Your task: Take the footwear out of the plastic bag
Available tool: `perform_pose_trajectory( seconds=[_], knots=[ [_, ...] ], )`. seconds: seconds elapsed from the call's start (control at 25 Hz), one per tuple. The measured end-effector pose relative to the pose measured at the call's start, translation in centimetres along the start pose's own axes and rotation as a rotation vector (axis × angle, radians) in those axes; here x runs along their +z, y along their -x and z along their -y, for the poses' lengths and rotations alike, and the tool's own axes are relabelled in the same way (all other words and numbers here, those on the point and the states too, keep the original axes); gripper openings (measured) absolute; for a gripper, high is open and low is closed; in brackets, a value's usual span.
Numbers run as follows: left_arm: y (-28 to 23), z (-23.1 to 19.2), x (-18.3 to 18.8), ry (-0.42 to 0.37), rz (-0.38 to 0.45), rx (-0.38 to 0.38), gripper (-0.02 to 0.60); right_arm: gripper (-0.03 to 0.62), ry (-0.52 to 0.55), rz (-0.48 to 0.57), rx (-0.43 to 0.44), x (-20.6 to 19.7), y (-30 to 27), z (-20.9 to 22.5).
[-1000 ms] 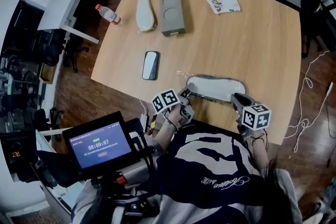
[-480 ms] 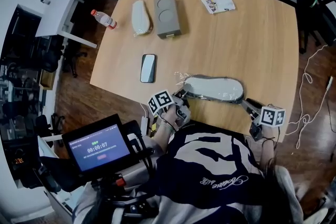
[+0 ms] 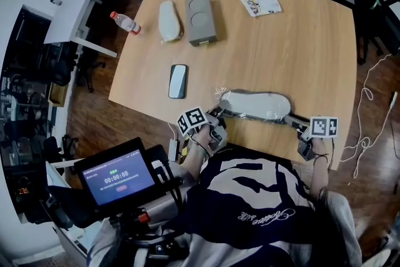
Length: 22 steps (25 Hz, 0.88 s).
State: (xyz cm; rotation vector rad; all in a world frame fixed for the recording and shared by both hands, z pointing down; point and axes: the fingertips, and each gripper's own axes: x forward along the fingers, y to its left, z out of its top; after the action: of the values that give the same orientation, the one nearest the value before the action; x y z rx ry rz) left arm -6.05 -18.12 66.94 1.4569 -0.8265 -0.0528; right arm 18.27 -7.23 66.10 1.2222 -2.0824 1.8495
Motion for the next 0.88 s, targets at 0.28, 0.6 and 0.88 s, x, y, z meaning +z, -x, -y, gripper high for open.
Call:
perform_pose_trajectory(
  seconds=[0.28, 0.6, 0.88],
  knots=[
    [-0.3, -0.2, 0.2, 0.033, 0.009, 0.001, 0.094, 0.172, -0.042, 0.045, 0.09, 1.7, 0.8, -0.8],
    [0.1, -0.7, 0.6, 0.109, 0.029, 0.014, 0.095, 0.164, 0.003, 0.207, 0.455, 4.4, 2.7, -7.0],
    [-0.6, -0.2, -0.3, -0.023, -0.053, 0.042, 0.095, 0.149, 0.013, -0.116, 0.275, -1.3, -2.1, -4.1]
  ],
)
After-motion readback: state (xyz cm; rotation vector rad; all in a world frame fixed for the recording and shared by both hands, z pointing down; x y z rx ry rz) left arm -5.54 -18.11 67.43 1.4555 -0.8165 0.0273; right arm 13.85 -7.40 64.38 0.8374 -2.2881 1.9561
